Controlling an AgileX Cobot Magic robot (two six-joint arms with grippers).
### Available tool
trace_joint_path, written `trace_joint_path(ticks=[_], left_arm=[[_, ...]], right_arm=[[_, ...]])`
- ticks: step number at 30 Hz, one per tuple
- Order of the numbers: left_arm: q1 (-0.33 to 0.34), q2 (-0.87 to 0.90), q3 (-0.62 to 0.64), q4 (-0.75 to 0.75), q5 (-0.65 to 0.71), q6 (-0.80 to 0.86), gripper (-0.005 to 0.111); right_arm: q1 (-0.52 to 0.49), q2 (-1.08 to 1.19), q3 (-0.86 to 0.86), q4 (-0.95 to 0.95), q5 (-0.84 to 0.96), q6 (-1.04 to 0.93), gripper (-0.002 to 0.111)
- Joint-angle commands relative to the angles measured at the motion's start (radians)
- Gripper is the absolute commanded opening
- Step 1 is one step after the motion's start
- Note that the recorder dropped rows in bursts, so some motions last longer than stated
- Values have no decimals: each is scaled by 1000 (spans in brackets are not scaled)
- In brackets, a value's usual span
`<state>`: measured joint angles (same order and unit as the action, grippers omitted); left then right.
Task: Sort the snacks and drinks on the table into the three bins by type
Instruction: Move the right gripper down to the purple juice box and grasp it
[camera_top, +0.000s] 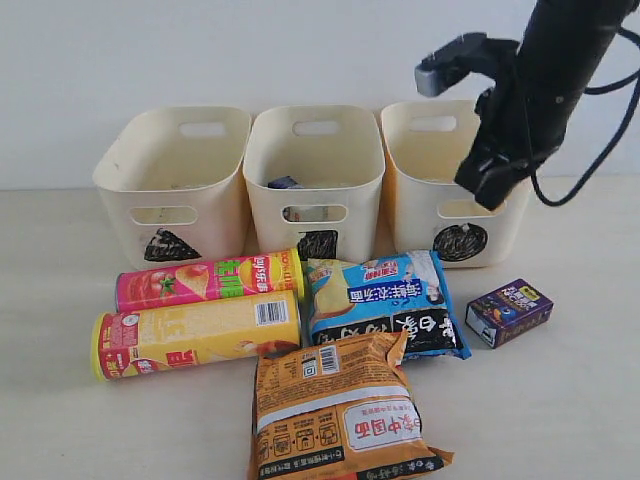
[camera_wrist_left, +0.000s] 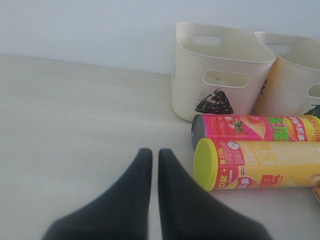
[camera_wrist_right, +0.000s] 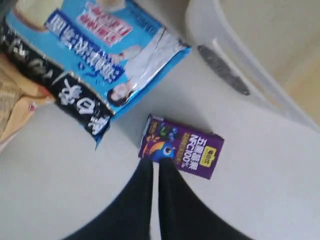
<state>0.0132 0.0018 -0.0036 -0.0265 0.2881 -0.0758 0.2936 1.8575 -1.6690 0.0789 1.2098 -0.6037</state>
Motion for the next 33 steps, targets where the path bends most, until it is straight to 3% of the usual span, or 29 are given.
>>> trace_joint_path(ticks=[1,15,17,21,23,25,33], left_arm=[[4,-2,4,1,3,6,4],[4,-2,4,1,3,6,4],[4,-2,4,1,3,6,4],[4,-2,4,1,3,6,4],[4,-2,4,1,3,6,4],[4,-2,4,1,3,6,4],[4,-2,4,1,3,6,4]], right_arm=[[-4,-34,133,0,11,-174,0],[-4,-33,359,-41,-136,-455,1],[-4,-33,374,-41,-189,-466,6],[-4,-31,397,-41,-262,-480,30],[-4,-31,405,-68,-325,-484,56],[-4,-31,405,-79,-353,-510,64],[-4,45,405,-110,-378,-711,67]])
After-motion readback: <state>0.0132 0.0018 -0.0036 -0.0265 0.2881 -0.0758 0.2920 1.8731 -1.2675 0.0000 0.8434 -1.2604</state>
